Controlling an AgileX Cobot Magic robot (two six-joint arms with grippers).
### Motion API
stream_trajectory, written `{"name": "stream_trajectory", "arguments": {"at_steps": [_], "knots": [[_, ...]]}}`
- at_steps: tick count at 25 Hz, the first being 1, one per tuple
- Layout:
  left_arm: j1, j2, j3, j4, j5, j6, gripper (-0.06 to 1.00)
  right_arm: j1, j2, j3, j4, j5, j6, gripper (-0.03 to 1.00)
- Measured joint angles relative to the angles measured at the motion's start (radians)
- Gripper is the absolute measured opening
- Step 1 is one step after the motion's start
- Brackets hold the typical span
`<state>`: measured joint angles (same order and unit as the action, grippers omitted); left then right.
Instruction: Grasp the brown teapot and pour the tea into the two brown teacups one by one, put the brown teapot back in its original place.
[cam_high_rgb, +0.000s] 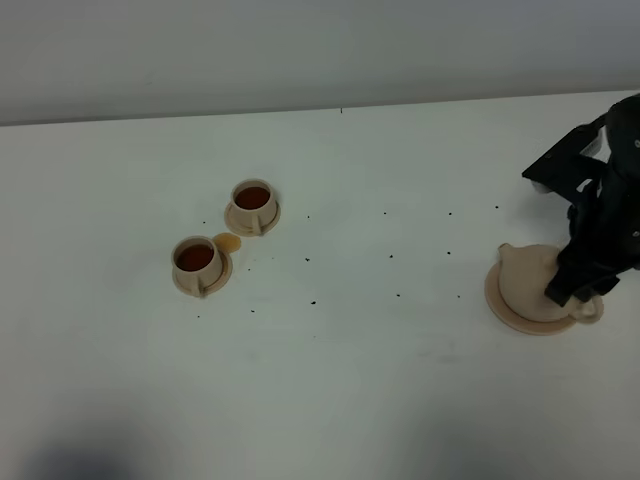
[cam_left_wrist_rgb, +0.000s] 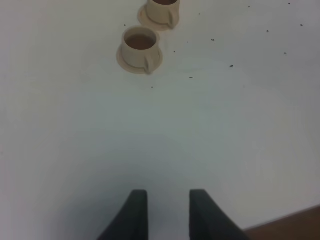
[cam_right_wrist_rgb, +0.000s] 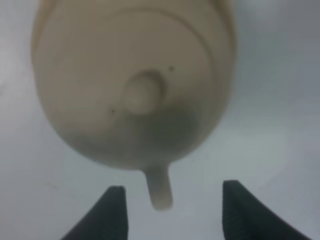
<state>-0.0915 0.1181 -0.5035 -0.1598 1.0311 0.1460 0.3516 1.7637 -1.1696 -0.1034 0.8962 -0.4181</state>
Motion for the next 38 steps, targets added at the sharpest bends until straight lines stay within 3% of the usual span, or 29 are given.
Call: {"name": "stream_trajectory", "arguments": {"at_steps": [5, 8, 11, 16, 19, 24, 25, 33, 38], "knots": [[0.000, 0.000, 0.000, 0.000, 0.000, 0.000, 0.23, 0.000, -0.216, 0.000, 0.001, 0.000, 0.014, 0.42], [0.000, 0.000, 0.000, 0.000, 0.000, 0.000, 0.23, 0.000, -0.384, 0.000, 0.007, -0.002, 0.095, 0.38], [0.000, 0.000, 0.000, 0.000, 0.000, 0.000, 0.23, 0.000, -0.565, 0.000, 0.009, -0.008, 0.206, 0.31], [0.000, 0.000, 0.000, 0.000, 0.000, 0.000, 0.23, 0.000, -0.858, 0.015, 0.001, -0.019, 0.265, 0.19], [0.000, 0.000, 0.000, 0.000, 0.000, 0.000, 0.23, 0.000, -0.982, 0.034, -0.032, 0.029, 0.295, 0.16], [0.000, 0.000, 0.000, 0.000, 0.000, 0.000, 0.23, 0.000, -1.139, 0.050, -0.179, 0.286, 0.452, 0.16], [0.000, 0.000, 0.000, 0.000, 0.000, 0.000, 0.23, 0.000, -1.177, 0.050, -0.198, 0.303, 0.472, 0.16], [0.000, 0.000, 0.000, 0.000, 0.000, 0.000, 0.23, -0.004, -1.437, 0.072, -0.182, 0.321, 0.527, 0.16], [0.000, 0.000, 0.000, 0.000, 0.000, 0.000, 0.23, -0.085, -1.537, 0.275, -0.077, 0.322, 0.484, 0.16]]}}
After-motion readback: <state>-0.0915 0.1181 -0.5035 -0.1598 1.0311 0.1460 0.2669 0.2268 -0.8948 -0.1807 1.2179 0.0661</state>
